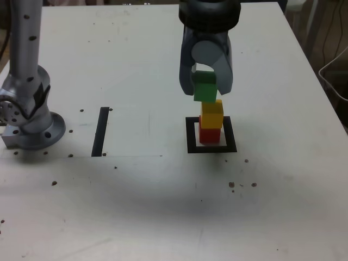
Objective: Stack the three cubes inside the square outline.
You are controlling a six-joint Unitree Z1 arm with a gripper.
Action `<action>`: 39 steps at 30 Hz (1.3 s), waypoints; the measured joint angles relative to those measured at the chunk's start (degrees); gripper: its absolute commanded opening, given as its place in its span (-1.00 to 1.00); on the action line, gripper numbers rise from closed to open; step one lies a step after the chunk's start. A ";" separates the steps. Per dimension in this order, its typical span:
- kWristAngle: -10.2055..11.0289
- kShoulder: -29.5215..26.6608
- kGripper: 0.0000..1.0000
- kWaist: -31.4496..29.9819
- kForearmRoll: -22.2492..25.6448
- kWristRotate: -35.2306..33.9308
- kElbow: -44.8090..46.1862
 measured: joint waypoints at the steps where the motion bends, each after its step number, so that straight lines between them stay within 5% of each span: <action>1: -0.12 0.02 -0.65 0.00 0.00 0.06 -0.07; 29: 0.06 2.61 -0.59 0.39 -0.71 0.21 -1.03; 39: -0.58 2.75 -0.38 0.90 -2.45 0.90 0.13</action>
